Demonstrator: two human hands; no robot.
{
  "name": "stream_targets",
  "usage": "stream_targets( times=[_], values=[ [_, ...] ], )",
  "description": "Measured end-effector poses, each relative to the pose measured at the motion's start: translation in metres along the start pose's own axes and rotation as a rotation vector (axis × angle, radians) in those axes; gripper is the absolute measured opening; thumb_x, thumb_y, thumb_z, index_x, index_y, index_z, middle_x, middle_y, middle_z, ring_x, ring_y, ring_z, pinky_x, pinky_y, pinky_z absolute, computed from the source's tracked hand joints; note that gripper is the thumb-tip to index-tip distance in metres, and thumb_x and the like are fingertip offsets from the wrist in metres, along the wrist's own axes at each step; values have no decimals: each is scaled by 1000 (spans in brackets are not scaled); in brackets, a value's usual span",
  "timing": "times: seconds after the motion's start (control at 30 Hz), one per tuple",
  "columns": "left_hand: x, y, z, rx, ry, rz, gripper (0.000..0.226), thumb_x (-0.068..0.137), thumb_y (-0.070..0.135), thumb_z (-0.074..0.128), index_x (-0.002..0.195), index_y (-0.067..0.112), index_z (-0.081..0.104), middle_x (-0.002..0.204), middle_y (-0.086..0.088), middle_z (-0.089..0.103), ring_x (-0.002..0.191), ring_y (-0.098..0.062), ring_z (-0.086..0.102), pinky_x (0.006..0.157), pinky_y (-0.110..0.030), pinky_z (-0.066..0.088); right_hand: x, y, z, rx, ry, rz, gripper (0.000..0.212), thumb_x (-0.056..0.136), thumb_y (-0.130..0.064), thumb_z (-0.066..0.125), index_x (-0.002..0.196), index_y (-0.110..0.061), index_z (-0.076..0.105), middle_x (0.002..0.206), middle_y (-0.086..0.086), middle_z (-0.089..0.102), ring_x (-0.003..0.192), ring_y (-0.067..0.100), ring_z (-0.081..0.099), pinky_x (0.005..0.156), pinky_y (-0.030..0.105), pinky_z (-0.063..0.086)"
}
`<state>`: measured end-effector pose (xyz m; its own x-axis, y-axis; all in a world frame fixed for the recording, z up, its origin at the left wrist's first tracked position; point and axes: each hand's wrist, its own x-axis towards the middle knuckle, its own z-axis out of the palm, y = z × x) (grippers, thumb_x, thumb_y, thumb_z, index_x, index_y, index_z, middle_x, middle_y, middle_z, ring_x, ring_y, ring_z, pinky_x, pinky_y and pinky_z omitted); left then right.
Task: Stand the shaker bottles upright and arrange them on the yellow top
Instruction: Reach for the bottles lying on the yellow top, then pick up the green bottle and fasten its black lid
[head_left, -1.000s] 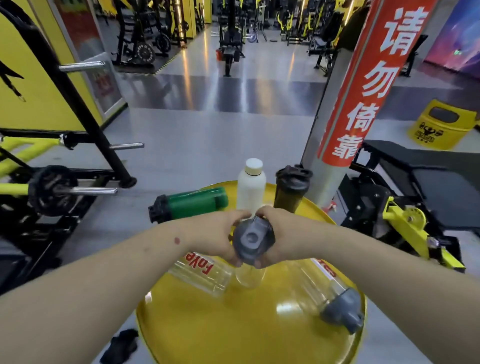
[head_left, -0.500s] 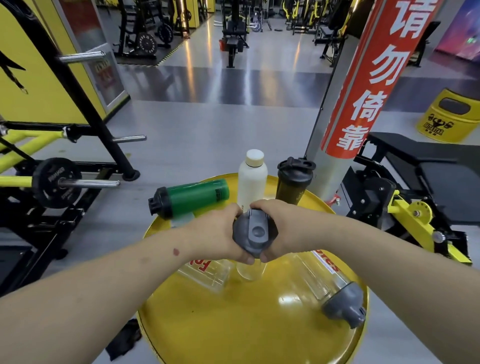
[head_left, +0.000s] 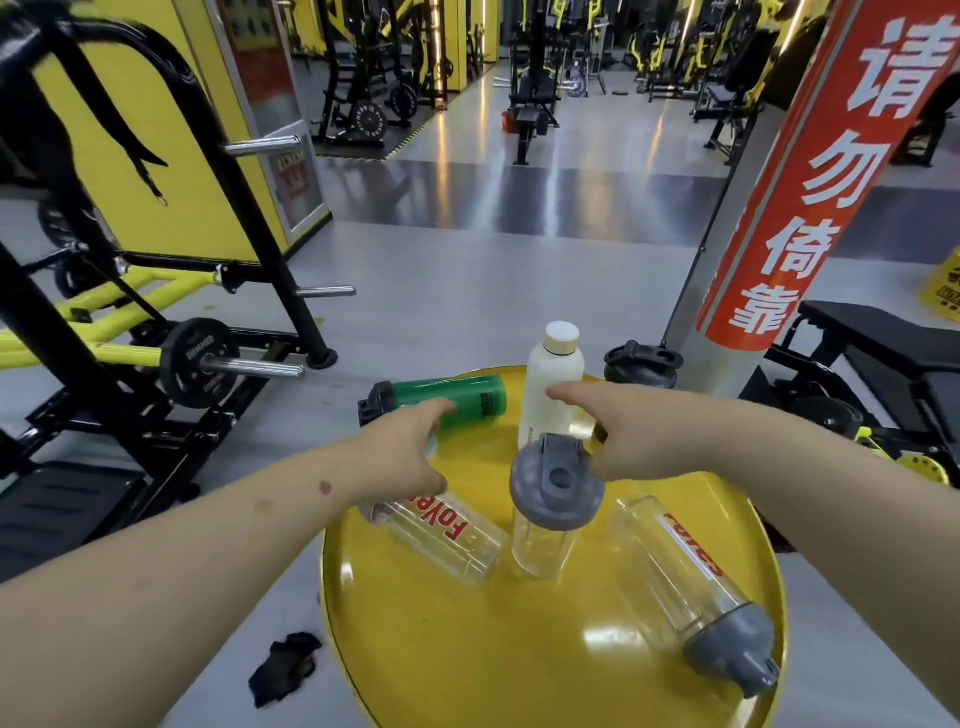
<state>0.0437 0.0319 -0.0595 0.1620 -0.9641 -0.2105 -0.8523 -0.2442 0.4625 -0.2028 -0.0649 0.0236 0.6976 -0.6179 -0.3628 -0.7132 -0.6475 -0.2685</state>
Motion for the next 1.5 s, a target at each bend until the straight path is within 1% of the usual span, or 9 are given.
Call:
stream_targets(
  times=[0.17,0.3,0.4,0.57,0.77,1.0,1.2,1.33,1.5],
  values=[
    [18,-52,-9,20,122,-95,98,70,37,83,151,24,31,137,-8,49,121,-26,53,98,-34,49,38,-33,-12,38,106,-32,74,90,-18,60,158,-29,34,152,2,52,126,27,58,102,46,52],
    [46,-90,-15,30,146,-145,109,67,34,84,156,20,23,145,-12,39,135,-31,42,106,-37,42,86,-62,-1,31,67,-38,59,88,-18,62,146,-18,47,135,8,63,120,31,61,99,48,52],
    [69,-113,-18,28,108,-149,117,66,38,85,158,22,15,148,-14,37,137,-33,40,105,-38,40,127,-75,10,4,17,-25,54,86,-20,64,138,-21,49,118,4,64,105,30,64,82,41,57],
    [94,-140,-17,-20,23,-139,122,63,46,84,159,26,11,144,-13,46,130,-33,50,100,-37,44,183,-87,25,-49,-40,-10,55,88,-18,66,140,-16,49,118,5,63,90,21,58,57,27,39],
    [106,-153,-13,-79,-17,-84,105,61,41,83,151,27,30,127,-5,64,112,-25,63,93,-38,54,230,-89,37,-87,-95,28,55,86,-16,71,137,-15,50,117,8,65,101,27,65,81,43,59],
    [105,-147,-20,-111,42,-85,93,62,38,78,144,37,35,122,-5,59,111,-25,60,95,-36,52,258,-84,49,-206,-62,-79,82,80,-44,78,151,-28,40,135,4,59,127,29,55,104,44,41],
    [106,-117,-69,-44,85,37,85,69,11,67,147,37,43,130,-7,43,117,-22,51,100,-24,42,254,-82,37,-130,130,-86,82,74,-54,81,141,-24,44,128,4,63,118,30,61,97,41,44],
    [107,-87,-96,4,106,165,77,69,4,70,139,33,55,125,0,52,118,-14,49,95,-18,41,234,-78,18,86,148,2,75,73,-47,86,129,-19,46,110,-1,61,100,25,62,81,36,49],
    [111,-59,-95,-117,112,197,83,74,2,77,146,27,45,134,8,56,114,-8,57,87,-6,41,210,-68,4,263,169,36,82,70,-45,87,134,-21,41,113,-3,63,103,24,65,78,35,47]
  ],
)
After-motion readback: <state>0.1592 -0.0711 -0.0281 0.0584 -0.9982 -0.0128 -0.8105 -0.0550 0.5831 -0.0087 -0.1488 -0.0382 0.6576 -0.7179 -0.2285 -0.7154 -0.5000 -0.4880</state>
